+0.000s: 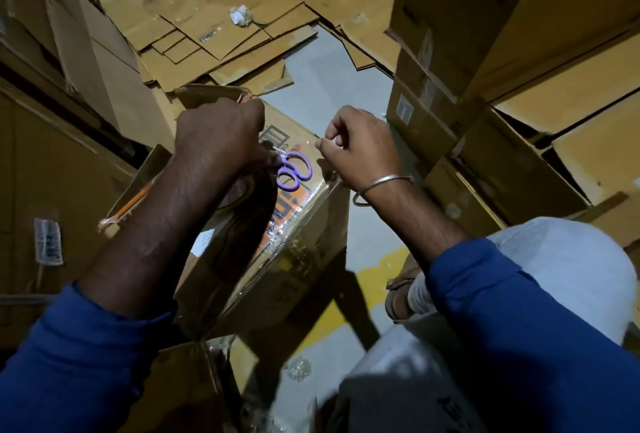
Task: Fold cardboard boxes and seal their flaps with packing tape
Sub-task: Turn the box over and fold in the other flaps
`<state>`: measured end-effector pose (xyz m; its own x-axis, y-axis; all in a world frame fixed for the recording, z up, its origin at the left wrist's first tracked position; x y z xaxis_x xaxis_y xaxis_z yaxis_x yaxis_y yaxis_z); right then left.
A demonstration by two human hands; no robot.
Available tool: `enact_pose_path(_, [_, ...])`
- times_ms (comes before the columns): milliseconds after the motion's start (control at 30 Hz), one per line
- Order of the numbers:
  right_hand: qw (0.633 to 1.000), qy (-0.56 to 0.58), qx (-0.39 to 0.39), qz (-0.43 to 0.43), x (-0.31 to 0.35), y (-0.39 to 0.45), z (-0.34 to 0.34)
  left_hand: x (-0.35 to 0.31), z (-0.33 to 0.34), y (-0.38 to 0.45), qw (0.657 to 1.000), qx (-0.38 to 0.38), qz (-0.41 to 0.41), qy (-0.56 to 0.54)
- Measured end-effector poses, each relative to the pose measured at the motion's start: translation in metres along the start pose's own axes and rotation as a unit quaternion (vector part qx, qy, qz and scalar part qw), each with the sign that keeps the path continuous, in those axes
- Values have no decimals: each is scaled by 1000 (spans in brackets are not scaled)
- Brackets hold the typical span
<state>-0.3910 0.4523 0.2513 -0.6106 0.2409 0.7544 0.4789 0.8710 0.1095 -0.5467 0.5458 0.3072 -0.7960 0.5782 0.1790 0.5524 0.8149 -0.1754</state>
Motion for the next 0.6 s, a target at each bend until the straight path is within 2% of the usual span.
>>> enact_pose_path(200, [1000,-4,-18,-24,-21,-29,-56,-40,-18,-11,994,-78,69,17])
enact_pose_path(400, [999,-11,-39,-26,-48,-60,-117,-106,-33,-22,980,-125,151,-33])
enact_pose_path(600, [995,-1,-102,21,-97,-104,-202,-225,-45,-38,958,-67,248,-129])
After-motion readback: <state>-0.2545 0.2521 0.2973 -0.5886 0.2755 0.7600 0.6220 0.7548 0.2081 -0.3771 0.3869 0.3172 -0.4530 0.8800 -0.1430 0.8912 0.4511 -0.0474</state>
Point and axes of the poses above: each hand's wrist, its own y-axis towards the middle knuckle, its own z-axis out of the palm, x = y × z, the point moved 8 cm from there along y, towards the middle knuckle, and after that the axes turned 2 degrees about z, right-handed, at the moved point
